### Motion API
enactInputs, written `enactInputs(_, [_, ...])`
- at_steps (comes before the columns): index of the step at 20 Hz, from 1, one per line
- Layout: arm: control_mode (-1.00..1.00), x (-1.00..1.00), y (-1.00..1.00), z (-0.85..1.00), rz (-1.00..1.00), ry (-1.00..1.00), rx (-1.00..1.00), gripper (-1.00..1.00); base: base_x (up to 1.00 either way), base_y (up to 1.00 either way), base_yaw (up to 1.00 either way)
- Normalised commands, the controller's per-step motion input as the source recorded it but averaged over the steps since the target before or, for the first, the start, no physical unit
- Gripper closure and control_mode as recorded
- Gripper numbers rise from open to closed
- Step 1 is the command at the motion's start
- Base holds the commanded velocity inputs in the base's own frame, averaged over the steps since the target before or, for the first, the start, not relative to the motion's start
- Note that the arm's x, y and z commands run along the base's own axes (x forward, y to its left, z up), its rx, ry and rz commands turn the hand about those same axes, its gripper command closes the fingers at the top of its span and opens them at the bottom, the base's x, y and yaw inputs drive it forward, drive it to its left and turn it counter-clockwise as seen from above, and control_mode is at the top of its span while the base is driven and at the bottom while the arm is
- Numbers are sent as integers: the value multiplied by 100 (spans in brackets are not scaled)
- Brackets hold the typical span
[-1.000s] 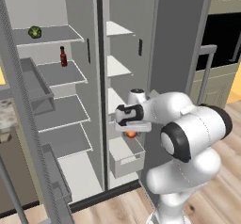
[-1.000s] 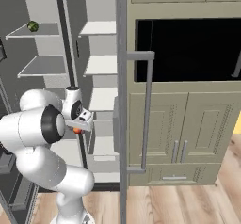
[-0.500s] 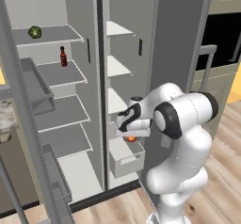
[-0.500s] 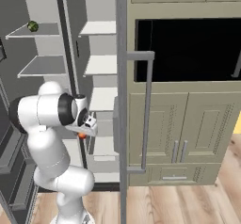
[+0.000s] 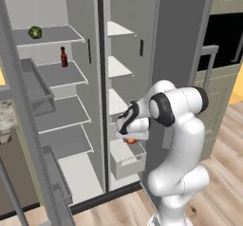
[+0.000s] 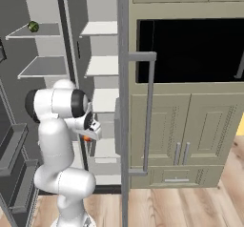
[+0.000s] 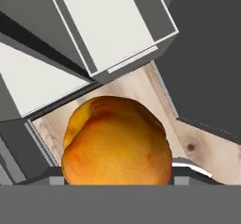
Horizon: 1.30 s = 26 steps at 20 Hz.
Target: Take the broccoli and peach from the fridge shelf and place them in the freezer drawer to begin freezing them.
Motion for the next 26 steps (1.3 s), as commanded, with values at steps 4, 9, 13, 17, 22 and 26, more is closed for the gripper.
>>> enactInputs(4, [-100,38,9,-30,-22,8,-3,100,0,0,0])
enactInputs(9, [-100,34,8,-37,-23,9,-4,100,0,0,0])
enactInputs(13, [-100,29,11,-41,-23,7,-6,100,0,0,0])
enactInputs(17, [-100,26,0,-37,-21,3,-4,100,0,0,0])
enactInputs(22, [-100,26,0,-40,-15,0,-2,100,0,0,0])
enactInputs(26, [-100,37,0,-34,-7,0,0,100,0,0,0])
